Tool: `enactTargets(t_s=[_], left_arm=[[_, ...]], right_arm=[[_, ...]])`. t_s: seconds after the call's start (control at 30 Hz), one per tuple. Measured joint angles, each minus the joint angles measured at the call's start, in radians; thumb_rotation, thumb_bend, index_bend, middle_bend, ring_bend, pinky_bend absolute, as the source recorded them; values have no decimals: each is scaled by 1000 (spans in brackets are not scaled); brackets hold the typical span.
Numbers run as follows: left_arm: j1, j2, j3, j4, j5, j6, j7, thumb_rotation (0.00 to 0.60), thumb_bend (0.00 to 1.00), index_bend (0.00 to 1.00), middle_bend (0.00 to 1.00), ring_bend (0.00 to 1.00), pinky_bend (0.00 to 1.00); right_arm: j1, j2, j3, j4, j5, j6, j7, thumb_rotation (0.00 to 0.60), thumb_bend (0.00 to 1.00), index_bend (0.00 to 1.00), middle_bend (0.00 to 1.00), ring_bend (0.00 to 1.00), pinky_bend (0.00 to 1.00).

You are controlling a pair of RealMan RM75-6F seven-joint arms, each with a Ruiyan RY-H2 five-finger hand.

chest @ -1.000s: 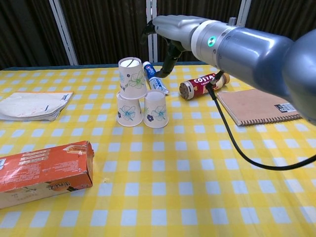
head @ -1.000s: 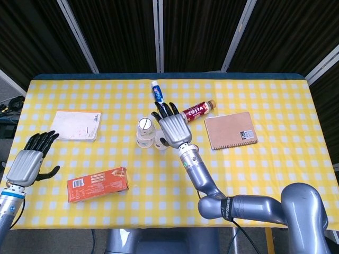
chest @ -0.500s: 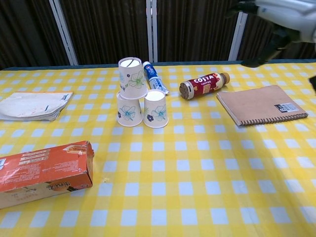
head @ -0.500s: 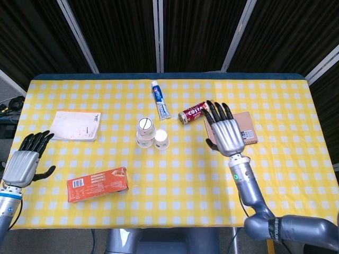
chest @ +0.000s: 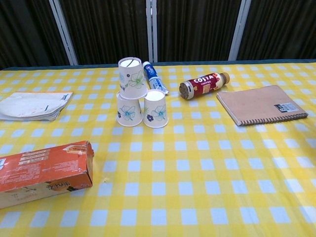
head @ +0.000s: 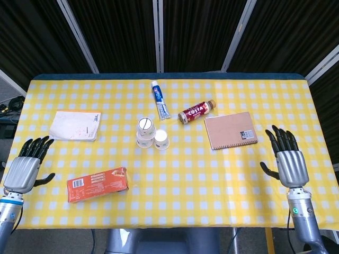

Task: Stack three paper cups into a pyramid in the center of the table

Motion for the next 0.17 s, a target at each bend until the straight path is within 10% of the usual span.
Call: enactTargets(t_s=[0.17], left_arm=[[14, -8, 7, 4, 8, 21, 13, 600, 226, 0, 0, 0, 0]], right_arm=[[-102, 7, -31, 100, -62, 74, 134, 600, 137, 65, 0, 0, 0]])
